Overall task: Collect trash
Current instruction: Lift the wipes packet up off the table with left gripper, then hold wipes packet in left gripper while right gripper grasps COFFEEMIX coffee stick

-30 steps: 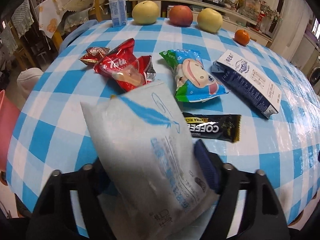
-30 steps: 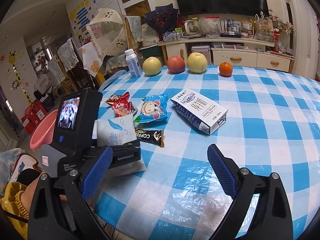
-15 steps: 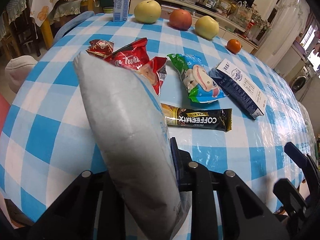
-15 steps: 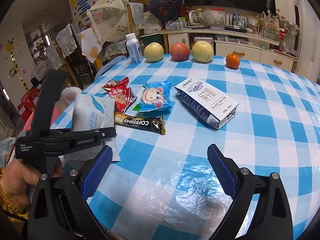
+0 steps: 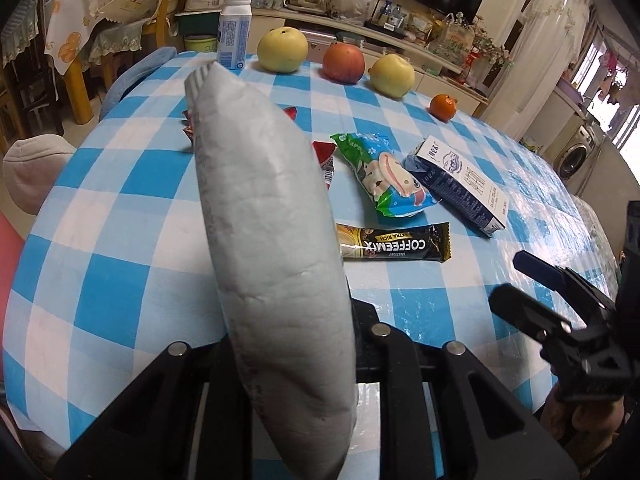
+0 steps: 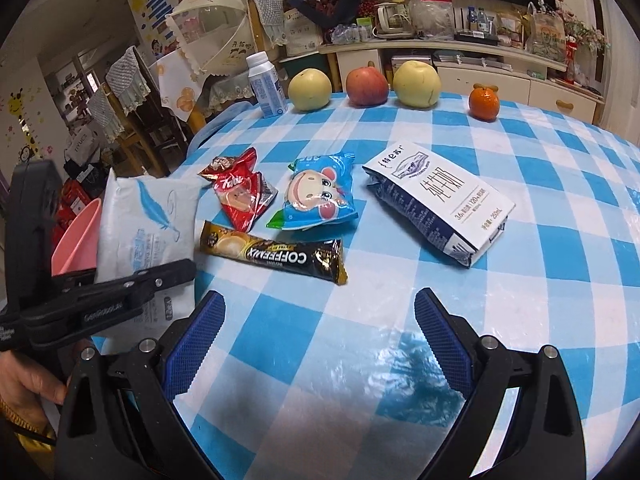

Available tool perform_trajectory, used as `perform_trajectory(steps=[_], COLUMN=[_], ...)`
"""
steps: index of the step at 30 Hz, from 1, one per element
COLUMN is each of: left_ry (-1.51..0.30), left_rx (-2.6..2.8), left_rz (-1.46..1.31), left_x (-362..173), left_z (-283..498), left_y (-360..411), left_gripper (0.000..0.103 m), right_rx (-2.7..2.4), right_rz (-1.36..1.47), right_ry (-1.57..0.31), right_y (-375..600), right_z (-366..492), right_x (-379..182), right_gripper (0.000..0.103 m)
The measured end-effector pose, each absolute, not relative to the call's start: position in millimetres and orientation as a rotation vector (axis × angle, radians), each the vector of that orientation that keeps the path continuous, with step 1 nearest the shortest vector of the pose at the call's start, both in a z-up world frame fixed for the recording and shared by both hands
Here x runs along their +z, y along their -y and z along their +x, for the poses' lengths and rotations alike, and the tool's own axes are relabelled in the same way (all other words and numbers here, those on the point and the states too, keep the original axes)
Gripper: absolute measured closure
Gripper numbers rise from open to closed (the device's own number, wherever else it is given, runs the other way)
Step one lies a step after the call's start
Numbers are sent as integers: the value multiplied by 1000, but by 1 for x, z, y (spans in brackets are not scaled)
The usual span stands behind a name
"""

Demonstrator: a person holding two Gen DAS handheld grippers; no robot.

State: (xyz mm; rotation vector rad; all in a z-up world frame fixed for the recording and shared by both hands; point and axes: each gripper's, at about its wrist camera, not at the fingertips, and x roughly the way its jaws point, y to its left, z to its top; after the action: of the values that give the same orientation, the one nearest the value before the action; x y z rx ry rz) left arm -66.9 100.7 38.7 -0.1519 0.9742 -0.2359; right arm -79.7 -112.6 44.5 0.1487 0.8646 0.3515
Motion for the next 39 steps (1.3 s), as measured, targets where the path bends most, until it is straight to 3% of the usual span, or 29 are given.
perform_trajectory(steps=[17,24,31,38,39], left_ry=[-889,-884,-877,-871,-872], left_rx=[-209,-178,-154,-132,-131], left_rz=[-203,-246,-268,-283,-285], left_x=[50,50,51,51,51], left_z=[-54,-47,-46,-45,-44], left_y=[-162,-178,-187,-194,-194], left_gripper=[82,82,82,82,82], right_rx=[382,504,858,731,698], right_rz=[123,55,171,74,35], right_ry=[-951,-983,-1056,-951,-940], right_y=[82,52,26,23,18], right_z=[-26,-38,-59,-58,-57], right_x=[16,11,16,28,25], right_gripper=[8,8,8,9,14])
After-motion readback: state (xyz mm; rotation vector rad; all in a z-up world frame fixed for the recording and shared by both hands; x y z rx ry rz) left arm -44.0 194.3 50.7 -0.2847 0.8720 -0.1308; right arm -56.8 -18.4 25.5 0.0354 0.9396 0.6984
